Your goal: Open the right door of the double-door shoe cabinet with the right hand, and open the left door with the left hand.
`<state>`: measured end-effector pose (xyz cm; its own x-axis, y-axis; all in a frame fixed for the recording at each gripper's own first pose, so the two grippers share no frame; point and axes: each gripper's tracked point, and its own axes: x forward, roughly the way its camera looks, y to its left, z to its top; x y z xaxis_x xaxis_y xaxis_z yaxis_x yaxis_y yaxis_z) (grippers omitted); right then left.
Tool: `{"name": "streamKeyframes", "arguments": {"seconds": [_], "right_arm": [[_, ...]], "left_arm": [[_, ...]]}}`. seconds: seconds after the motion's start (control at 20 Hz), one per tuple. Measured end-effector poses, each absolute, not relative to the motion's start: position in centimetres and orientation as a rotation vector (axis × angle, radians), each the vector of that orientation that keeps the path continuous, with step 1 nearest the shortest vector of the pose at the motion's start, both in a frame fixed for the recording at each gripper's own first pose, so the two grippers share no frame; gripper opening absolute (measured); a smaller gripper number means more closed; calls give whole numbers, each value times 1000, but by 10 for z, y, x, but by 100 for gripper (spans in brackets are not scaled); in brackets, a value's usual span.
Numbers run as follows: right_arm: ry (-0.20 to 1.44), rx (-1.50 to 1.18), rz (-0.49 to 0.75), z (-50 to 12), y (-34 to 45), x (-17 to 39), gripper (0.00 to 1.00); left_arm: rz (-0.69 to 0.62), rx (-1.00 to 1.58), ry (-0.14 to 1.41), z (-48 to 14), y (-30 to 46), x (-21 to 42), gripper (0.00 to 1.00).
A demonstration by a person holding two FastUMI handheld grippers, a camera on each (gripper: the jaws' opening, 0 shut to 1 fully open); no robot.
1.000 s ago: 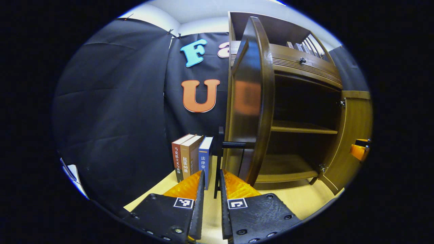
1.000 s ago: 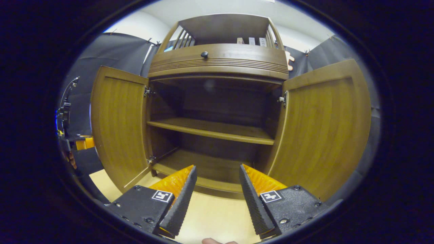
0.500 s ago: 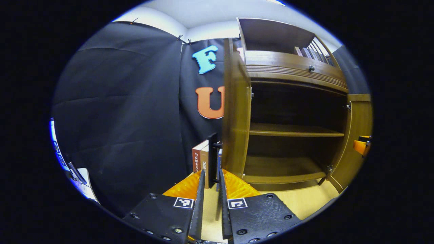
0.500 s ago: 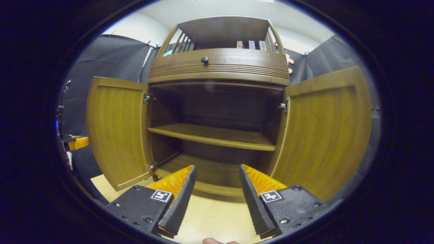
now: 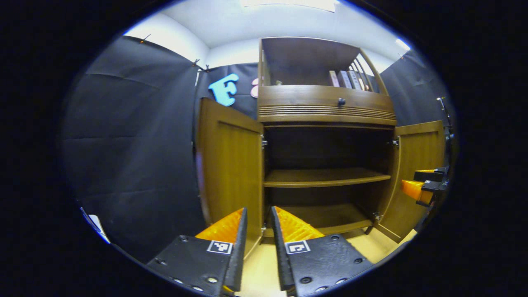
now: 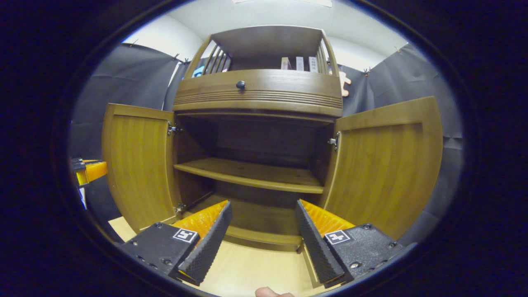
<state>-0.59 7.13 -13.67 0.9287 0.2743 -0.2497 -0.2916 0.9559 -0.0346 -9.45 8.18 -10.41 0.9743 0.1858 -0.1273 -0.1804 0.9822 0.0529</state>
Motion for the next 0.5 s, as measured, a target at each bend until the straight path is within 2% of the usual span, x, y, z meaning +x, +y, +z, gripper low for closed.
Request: {"name": "streamKeyframes", "arguments": {"seconds": [0.1,0.2,0.25,0.3,0.4,0.45,0.5], "right_arm": [[240,-69,278,-129,64,-11,97],[233,-79,261,-123,55,-14,97],[225,-83,255,-119,51,-16,100],[221,-86,245,-114,47,-16,97],[208,-85,229,-106,40,-20,97],[205,-86,221,-102,37,-20,97],[199,-85,216,-98,35,-20,97]], "left_arm": [[154,31,119,-97,70,-85,45],[131,20,103,-90,60,-77,71],[125,21,95,-86,57,-74,75],[120,21,88,-83,51,-74,80],[103,17,82,-77,41,-70,75],[96,17,78,-74,38,-67,78],[90,22,72,-71,34,-65,100]]}}
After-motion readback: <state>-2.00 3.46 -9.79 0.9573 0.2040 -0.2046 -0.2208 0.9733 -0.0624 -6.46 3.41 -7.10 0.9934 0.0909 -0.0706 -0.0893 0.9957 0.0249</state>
